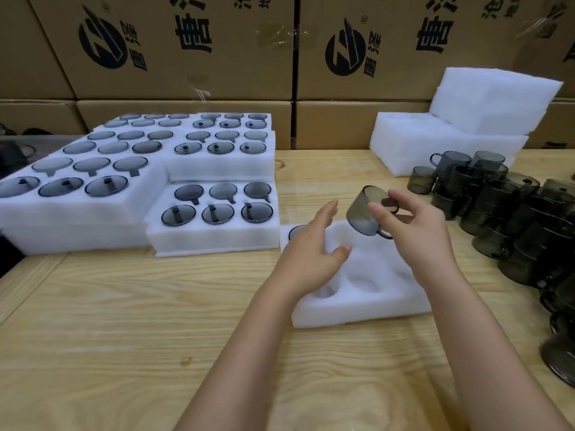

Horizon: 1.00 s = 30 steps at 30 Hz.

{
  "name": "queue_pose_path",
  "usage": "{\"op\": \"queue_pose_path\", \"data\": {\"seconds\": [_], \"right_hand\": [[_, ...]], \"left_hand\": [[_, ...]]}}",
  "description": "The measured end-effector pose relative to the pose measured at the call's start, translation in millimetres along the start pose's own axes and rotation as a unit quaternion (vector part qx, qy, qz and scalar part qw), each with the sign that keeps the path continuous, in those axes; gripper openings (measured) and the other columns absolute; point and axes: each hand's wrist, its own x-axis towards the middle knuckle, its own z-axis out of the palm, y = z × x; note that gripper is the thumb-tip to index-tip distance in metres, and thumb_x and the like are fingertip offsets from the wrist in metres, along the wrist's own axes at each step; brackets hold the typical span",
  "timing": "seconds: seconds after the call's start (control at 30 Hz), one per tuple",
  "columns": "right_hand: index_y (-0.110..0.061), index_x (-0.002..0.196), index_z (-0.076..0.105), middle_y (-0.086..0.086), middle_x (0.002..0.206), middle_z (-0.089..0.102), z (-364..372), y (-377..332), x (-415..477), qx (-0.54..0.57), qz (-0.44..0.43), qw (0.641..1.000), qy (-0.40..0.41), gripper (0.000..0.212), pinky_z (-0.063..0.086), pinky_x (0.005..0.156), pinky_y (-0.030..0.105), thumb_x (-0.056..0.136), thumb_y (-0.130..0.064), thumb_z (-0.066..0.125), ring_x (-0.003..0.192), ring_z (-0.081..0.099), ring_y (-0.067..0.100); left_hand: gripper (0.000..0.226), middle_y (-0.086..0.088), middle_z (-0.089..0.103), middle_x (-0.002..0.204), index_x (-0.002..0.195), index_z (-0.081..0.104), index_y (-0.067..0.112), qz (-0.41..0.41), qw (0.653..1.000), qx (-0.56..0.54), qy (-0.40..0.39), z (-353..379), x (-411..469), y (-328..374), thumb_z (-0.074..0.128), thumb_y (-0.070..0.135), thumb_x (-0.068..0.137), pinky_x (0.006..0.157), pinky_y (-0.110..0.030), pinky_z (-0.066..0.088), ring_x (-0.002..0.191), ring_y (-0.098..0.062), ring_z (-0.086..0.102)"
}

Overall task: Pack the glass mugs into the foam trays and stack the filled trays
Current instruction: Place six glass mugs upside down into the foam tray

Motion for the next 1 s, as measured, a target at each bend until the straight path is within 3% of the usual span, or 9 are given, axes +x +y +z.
{"op": "queue_pose_path", "data": {"seconds": [0.07,0.13,0.23,0.33,0.47,0.6,0.77,0.9,1.0], "right_hand": [[-0.018,0.124,0.057,-0.015,0.098,0.063,7,2,1,-0.014,-0.002,1.000,-0.016,0.053,0.042,0.055,0.006,0.077,-0.035,0.074,0.068,0.062,-0.007],[-0.018,0.124,0.057,-0.016,0.097,0.061,13,4,2,-0.038,-0.007,0.999,-0.024,0.053,0.046,0.063,0.013,0.077,-0.035,0.074,0.073,0.062,-0.003],[-0.019,0.123,0.056,-0.011,0.102,0.061,18,4,5,-0.060,-0.011,0.997,-0.046,0.053,0.052,0.074,0.024,0.076,-0.035,0.075,0.082,0.064,0.012],[-0.021,0.118,0.056,-0.009,0.105,0.060,19,0,7,-0.097,-0.026,0.992,-0.075,0.049,0.042,0.054,0.006,0.075,-0.034,0.076,0.075,0.063,0.004],[-0.031,0.100,0.050,-0.019,0.089,0.056,16,-7,10,-0.184,-0.047,0.976,-0.105,0.041,0.036,0.046,0.009,0.072,-0.040,0.078,0.068,0.060,-0.004],[-0.021,0.103,0.056,-0.014,0.083,0.054,14,-14,10,-0.276,-0.063,0.954,-0.095,0.046,0.042,0.058,0.022,0.070,-0.047,0.075,0.064,0.053,0.000],[-0.011,0.109,0.058,0.002,0.100,0.062,15,-23,12,-0.344,-0.080,0.930,-0.102,0.057,0.047,0.072,0.034,0.072,-0.052,0.069,0.087,0.057,0.019],[-0.012,0.107,0.057,0.000,0.099,0.063,11,-27,16,-0.365,-0.081,0.917,-0.138,0.052,0.046,0.056,0.029,0.073,-0.049,0.069,0.073,0.059,0.015],[-0.016,0.116,0.055,-0.004,0.106,0.061,5,-26,22,-0.356,-0.062,0.916,-0.172,0.056,0.037,0.047,0.020,0.073,-0.049,0.070,0.069,0.054,0.002]], "left_hand": [[0.071,0.013,0.057,0.125,0.148,0.017,0.041,0.005,0.998,0.056,-0.017,2,0,1,0.056,0.027,0.091,0.091,-0.033,0.044,0.103,-0.016,0.054],[0.073,0.007,0.059,0.091,0.150,0.014,0.039,0.012,0.994,0.104,-0.012,4,1,1,0.055,0.027,0.091,0.077,-0.033,0.041,0.091,-0.021,0.052],[0.073,-0.001,0.059,0.111,0.152,0.015,0.026,0.030,0.992,0.121,0.017,5,2,-1,0.055,0.022,0.091,0.085,-0.030,0.035,0.108,-0.023,0.049],[0.073,0.000,0.052,0.103,0.152,0.014,0.025,0.031,0.994,0.106,0.024,6,2,0,0.051,0.013,0.091,0.081,-0.029,0.034,0.106,-0.023,0.049],[0.073,-0.004,0.054,0.114,0.151,0.011,0.033,0.027,0.995,0.098,0.023,7,3,-2,0.044,0.007,0.092,0.073,-0.022,0.031,0.101,-0.018,0.048],[0.069,-0.003,0.052,0.130,0.150,0.016,0.036,0.023,0.995,0.095,0.016,6,3,-3,0.039,0.006,0.093,0.068,-0.013,0.030,0.106,-0.012,0.045],[0.070,0.000,0.053,0.100,0.150,0.011,0.038,0.022,0.993,0.118,0.006,7,4,-4,0.040,0.009,0.094,0.058,-0.019,0.028,0.084,-0.013,0.040],[0.070,0.012,0.042,0.076,0.151,0.019,0.034,0.036,0.994,0.106,0.009,6,2,-3,0.041,0.005,0.091,0.060,-0.012,0.030,0.072,-0.004,0.039],[0.065,-0.008,0.060,0.099,0.148,0.032,0.028,0.046,0.995,0.079,0.025,4,1,-1,0.044,0.004,0.089,0.064,-0.013,0.030,0.080,-0.010,0.043]]}}
